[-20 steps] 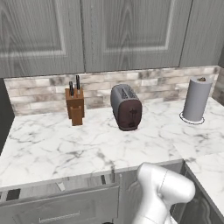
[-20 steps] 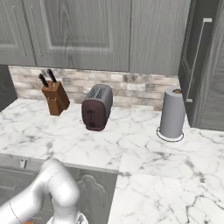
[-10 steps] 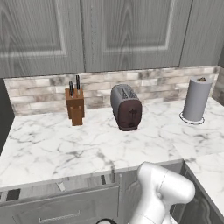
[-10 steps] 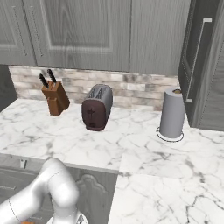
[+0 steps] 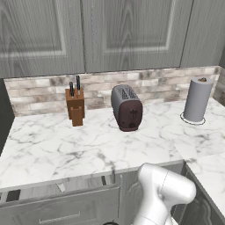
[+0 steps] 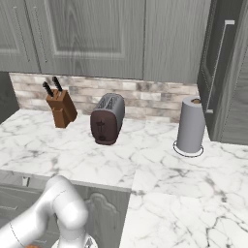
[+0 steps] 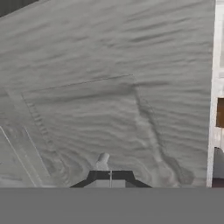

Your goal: Take the tongs from the drawer on the left and place them on the dining counter next to the tray containing the hot dog.

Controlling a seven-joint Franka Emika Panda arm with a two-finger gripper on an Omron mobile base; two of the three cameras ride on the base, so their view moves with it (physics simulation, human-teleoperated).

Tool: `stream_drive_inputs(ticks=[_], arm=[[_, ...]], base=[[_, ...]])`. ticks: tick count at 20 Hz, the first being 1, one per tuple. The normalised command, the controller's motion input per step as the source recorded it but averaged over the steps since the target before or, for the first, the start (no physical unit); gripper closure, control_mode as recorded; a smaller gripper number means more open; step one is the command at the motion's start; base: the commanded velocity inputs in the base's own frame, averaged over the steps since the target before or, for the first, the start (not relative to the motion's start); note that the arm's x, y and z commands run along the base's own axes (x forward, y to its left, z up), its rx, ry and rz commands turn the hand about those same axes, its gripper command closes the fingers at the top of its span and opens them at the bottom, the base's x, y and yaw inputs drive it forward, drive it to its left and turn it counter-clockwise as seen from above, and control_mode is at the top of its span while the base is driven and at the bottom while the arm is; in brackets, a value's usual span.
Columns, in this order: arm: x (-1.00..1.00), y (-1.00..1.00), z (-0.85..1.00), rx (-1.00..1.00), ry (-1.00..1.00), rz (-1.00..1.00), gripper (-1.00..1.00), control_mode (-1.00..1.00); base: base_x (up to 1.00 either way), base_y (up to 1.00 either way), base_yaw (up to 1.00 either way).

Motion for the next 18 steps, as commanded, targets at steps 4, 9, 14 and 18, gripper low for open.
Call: stream_drive_inputs(ticks=[4,9,14,18], arm=[[0.03,-0.28,0.19,0.21,0.03,0.00,1.00,-1.00],[0.19,-0.30,0.22,0.24,0.12,0.00,1.00,-1.00],[0.24,-0.34,0.26,0.22,0.10,-0.01,1.00,-1.00],[0.28,-0.41,0.28,0.20,0.11,-0.01,1.00,-1.00]], base=[[0.00,0.00,0.00],[0.00,0.00,0.00],[0.00,0.00,0.00],[0.00,0.00,0.00]])
